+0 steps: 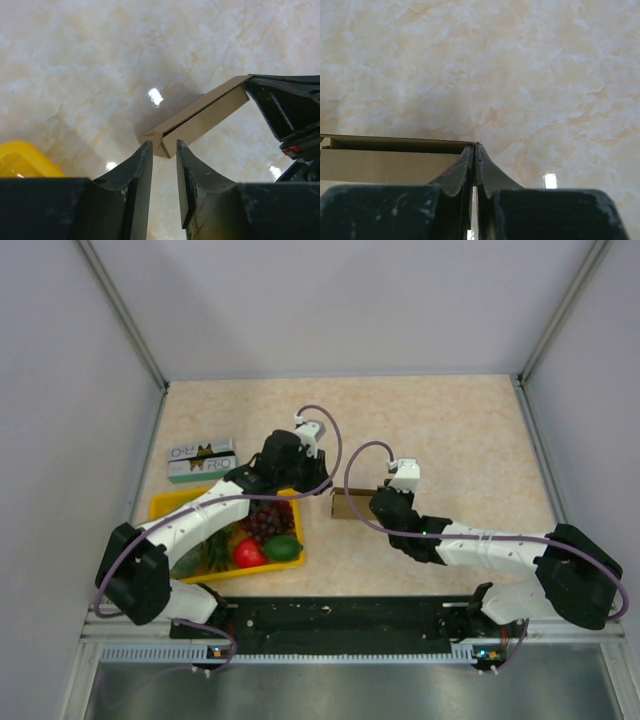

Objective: Fold the paper box

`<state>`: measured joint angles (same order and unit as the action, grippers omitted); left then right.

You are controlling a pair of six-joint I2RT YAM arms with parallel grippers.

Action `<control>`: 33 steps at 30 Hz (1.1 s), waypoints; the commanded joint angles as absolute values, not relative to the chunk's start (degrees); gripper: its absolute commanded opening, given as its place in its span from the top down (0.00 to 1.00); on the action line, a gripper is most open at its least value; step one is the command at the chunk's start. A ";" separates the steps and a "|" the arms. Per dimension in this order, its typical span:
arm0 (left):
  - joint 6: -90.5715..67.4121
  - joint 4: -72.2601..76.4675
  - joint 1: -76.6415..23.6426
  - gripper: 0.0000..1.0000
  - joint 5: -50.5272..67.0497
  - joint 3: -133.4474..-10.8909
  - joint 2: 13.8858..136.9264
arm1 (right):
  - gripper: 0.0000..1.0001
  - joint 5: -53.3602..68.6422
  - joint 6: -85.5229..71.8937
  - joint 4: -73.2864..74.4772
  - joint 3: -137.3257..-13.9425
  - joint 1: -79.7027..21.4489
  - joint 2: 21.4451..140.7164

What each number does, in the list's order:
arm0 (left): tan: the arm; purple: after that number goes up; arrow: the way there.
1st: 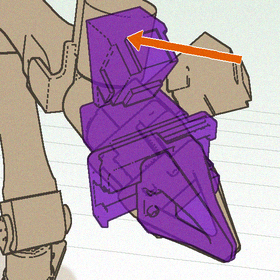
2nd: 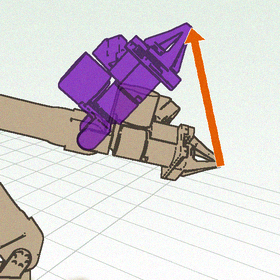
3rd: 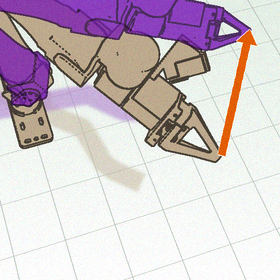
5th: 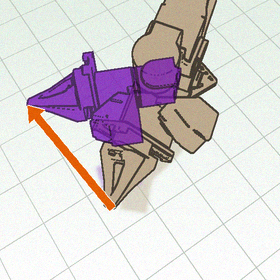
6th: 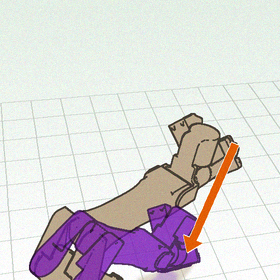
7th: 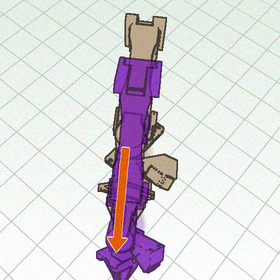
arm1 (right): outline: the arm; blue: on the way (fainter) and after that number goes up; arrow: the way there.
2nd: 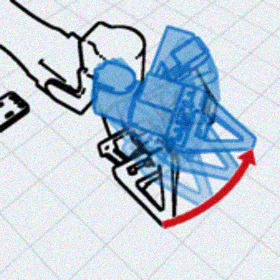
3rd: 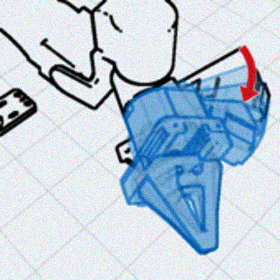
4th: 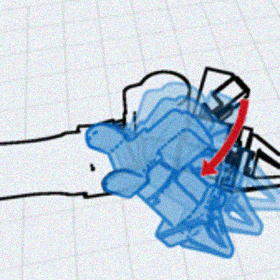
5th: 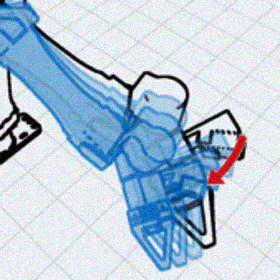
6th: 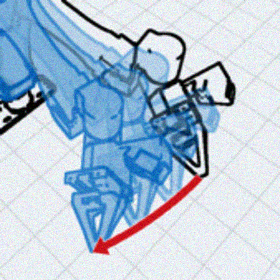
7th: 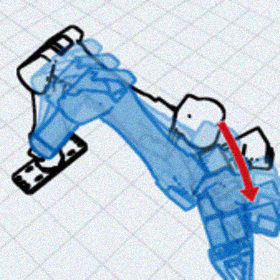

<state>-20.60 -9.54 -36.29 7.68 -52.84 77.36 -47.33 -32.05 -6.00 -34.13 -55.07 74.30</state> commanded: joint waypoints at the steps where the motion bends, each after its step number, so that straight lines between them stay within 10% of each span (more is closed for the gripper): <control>1: -10.47 -15.29 -36.21 0.69 19.33 -61.43 82.70 | 1.00 -46.76 -31.55 -5.19 -34.01 -55.63 73.56; 33: -18.02 1.32 -34.98 0.58 17.22 -49.48 76.73 | 1.00 -31.73 -28.83 -3.08 -35.24 -49.22 71.28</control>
<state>-17.61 -5.06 -35.00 14.94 -48.82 78.11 -34.83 -29.93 -4.62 -34.65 -49.65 72.03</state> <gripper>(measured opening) 0.446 0.004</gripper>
